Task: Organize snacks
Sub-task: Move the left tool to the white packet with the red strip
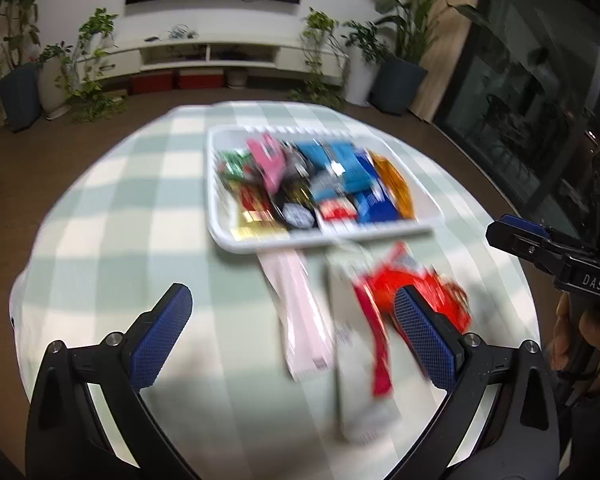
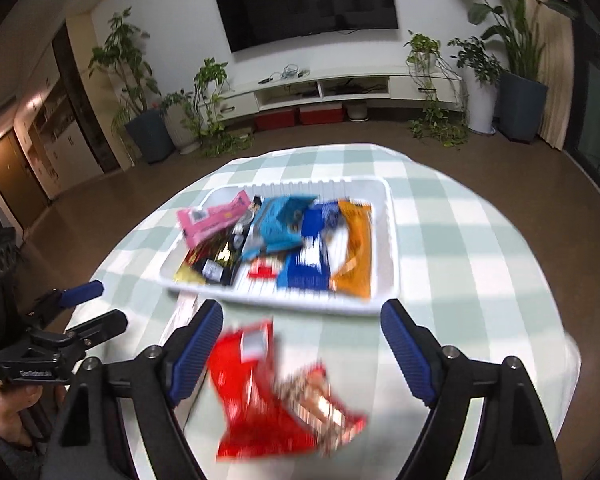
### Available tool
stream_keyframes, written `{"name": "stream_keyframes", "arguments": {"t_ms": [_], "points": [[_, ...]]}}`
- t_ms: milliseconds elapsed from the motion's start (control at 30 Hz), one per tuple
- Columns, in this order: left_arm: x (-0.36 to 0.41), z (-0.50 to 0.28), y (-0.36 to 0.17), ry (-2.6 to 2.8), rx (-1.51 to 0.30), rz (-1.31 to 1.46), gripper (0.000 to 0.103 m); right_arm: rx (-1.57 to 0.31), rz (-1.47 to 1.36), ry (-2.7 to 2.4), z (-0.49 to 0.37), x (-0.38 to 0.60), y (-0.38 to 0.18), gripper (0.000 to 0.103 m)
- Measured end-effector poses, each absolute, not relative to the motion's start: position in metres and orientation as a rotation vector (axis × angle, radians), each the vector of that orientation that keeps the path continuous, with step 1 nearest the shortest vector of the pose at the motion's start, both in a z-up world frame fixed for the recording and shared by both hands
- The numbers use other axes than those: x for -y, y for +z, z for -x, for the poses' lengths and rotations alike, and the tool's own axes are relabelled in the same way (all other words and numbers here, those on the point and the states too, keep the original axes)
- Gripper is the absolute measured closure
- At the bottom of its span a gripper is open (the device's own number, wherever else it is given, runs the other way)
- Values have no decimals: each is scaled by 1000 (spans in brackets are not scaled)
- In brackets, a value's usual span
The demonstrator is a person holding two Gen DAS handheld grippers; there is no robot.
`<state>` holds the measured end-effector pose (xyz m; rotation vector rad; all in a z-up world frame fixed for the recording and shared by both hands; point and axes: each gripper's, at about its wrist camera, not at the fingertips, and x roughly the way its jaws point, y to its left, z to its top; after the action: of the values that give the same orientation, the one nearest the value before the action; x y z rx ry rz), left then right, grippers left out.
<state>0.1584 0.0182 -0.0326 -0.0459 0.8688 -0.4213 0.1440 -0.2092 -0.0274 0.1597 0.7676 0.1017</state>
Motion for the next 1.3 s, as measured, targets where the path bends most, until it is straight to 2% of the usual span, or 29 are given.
{"name": "stream_keyframes", "arguments": {"t_ms": [233, 367, 833, 1067, 1167, 1300], "points": [[-2, -120, -58, -416, -963, 41, 1, -752, -259, 77, -81, 217, -57, 19], [11, -110, -60, -411, -956, 0, 1, -738, -261, 72, -61, 216, -68, 21], [49, -134, -72, -412, -1006, -134, 2, -728, -249, 82, -47, 212, -78, 22], [54, -147, -81, -430, -1042, -142, 40, -721, -261, 84, -45, 214, -79, 22], [57, -149, -84, -434, -1039, -165, 41, -722, -270, 86, -45, 216, -80, 22], [59, -153, -85, -443, -1049, -161, 62, -730, -274, 88, -45, 217, -82, 22]]}}
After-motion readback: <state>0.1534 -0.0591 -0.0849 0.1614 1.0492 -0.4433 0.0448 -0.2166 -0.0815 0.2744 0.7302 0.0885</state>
